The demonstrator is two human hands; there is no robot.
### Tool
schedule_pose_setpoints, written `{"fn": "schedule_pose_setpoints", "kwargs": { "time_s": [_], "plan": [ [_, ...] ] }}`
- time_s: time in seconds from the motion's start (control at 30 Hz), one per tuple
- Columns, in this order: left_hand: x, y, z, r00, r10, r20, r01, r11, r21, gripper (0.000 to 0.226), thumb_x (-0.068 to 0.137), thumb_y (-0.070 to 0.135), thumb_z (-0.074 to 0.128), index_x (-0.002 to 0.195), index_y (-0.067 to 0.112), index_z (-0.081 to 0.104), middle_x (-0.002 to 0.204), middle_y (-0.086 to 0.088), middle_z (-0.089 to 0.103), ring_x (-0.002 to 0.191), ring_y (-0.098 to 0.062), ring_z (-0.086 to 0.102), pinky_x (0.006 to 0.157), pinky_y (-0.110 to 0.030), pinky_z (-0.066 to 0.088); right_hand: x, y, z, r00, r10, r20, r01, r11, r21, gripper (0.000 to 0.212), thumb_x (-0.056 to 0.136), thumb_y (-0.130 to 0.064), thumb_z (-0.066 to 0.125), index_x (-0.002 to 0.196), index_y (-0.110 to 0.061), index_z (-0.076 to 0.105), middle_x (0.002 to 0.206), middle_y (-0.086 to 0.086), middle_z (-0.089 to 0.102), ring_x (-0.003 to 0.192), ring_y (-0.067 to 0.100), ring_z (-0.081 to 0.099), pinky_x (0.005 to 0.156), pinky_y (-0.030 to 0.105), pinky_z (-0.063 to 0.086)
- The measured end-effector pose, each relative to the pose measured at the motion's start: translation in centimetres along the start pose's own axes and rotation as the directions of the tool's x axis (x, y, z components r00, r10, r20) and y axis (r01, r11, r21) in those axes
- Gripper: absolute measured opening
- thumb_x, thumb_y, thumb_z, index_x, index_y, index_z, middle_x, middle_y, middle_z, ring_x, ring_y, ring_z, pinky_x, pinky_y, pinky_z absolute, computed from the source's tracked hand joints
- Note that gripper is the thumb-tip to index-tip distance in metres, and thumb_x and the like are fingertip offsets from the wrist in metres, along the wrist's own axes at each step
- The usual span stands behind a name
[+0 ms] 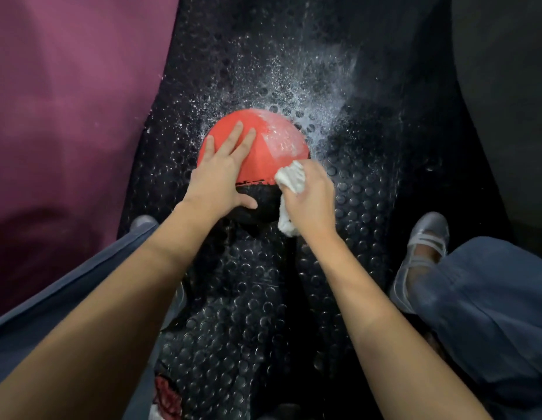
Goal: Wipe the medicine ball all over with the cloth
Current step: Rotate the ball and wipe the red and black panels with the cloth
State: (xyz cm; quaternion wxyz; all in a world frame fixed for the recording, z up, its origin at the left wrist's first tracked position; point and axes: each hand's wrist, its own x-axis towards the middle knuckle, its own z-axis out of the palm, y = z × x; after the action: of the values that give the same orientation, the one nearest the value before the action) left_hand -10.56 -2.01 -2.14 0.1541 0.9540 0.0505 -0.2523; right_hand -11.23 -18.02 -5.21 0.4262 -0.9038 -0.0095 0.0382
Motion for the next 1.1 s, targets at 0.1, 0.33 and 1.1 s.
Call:
{"fn": "schedule_pose_setpoints", "kwargs": {
  "time_s": [0.1,0.33,1.1],
  "plan": [
    [0.0,0.1,0.2,1.0,-0.003,-0.016,0.003,1.0,0.0,0.128,0.066,0.039,0.085,0.153,0.034,-0.008,0.16,0.017,-0.014,0.148,-0.037,-0.005,0.109,-0.058,0.034,-0.2,-1.1,0.4,0.998,0.009,-0.066,-0.01,1.0,-0.014,0.022,0.083,-0.008,0.064,0.104,-0.001,0.061,0.1,0.011,0.059,0.084,0.022,0.055,0.072,0.031,0.044],
    [-0.2,-0.2,0.4,0.999,-0.013,-0.034,0.012,1.0,-0.018,0.127,0.065,0.041,0.086,0.154,0.035,-0.005,0.161,0.017,-0.012,0.149,-0.036,-0.003,0.107,-0.059,0.034,0.0,-0.8,0.1,0.999,-0.046,-0.015,0.044,0.994,-0.103,0.025,0.084,-0.005,0.062,0.109,-0.003,0.06,0.106,0.01,0.059,0.085,0.022,0.056,0.072,0.028,0.042],
    [0.1,-2.6,-0.4,0.987,0.154,0.035,-0.148,0.978,-0.147,0.126,0.064,0.023,0.089,0.153,0.038,0.001,0.156,0.022,-0.013,0.147,-0.032,-0.014,0.118,-0.057,0.013,2.1,-1.5,-2.0,0.986,0.165,-0.009,-0.165,0.985,0.056,0.025,0.085,-0.012,0.065,0.107,-0.004,0.057,0.093,0.0,0.053,0.084,0.012,0.05,0.065,0.001,0.035]
  ]
}}
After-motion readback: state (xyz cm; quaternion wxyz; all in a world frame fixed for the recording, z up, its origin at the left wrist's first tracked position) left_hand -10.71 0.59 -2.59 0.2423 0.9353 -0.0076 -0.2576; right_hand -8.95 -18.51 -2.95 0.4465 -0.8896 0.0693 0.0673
